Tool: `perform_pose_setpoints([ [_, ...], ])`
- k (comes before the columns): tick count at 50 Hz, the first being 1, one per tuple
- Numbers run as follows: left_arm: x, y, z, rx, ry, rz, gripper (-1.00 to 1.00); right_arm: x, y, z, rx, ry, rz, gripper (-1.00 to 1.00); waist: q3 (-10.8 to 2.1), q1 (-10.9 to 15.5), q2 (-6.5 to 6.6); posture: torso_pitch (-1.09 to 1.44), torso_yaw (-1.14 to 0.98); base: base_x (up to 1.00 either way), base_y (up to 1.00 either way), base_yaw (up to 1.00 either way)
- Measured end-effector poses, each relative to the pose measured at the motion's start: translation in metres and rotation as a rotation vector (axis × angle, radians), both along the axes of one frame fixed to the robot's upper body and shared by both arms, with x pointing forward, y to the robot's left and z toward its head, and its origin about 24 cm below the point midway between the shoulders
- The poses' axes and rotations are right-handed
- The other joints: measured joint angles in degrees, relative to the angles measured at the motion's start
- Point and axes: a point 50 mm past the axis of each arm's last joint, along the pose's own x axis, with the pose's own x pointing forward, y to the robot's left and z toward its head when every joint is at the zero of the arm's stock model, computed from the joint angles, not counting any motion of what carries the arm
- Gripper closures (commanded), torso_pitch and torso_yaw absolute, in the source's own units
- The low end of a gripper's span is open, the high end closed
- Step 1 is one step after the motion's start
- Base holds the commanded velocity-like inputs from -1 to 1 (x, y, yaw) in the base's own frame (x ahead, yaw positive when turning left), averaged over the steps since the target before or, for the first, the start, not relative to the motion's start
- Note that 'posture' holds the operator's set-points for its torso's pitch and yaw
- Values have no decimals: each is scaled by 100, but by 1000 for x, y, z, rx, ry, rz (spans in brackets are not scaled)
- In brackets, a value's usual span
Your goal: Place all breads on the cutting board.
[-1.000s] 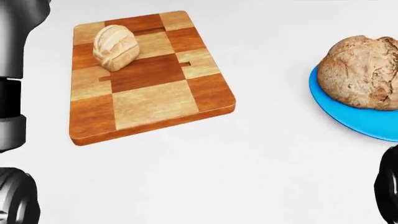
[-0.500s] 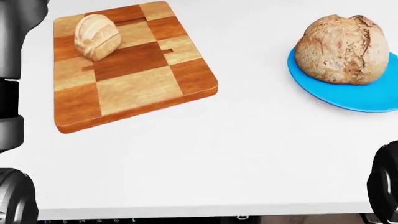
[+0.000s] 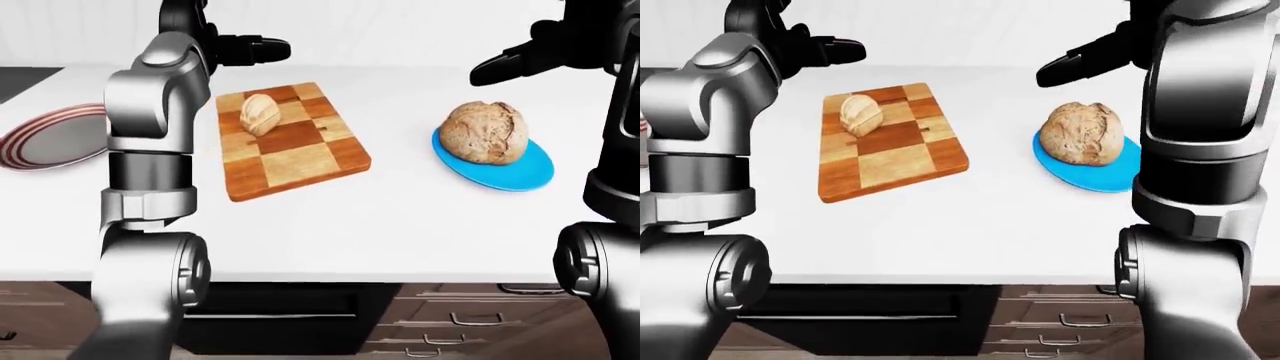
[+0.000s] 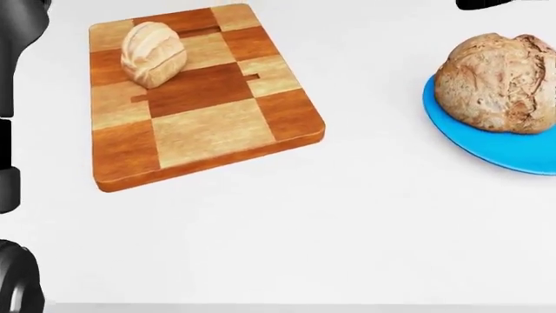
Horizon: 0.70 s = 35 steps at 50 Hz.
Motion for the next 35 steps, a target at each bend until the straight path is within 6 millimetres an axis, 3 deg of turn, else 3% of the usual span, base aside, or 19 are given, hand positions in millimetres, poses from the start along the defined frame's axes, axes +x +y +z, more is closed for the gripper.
perform_pose_setpoints([
  [7,0,-1,2,1,-5,-9,-100,-2,1,-1,2,50,60,-100,-5,-5,21,0,0,0,0,0],
  [23,0,0,-4,-7,3,-11,-100,-5,-17,-29,-35,154,74,-100,-18,-17,38,0,0,0,0,0],
  [35,0,-1,-7,-6,5,-10,-100,9,-25,-59,-48,206,33,-100,-33,-21,53,0,0,0,0,0],
])
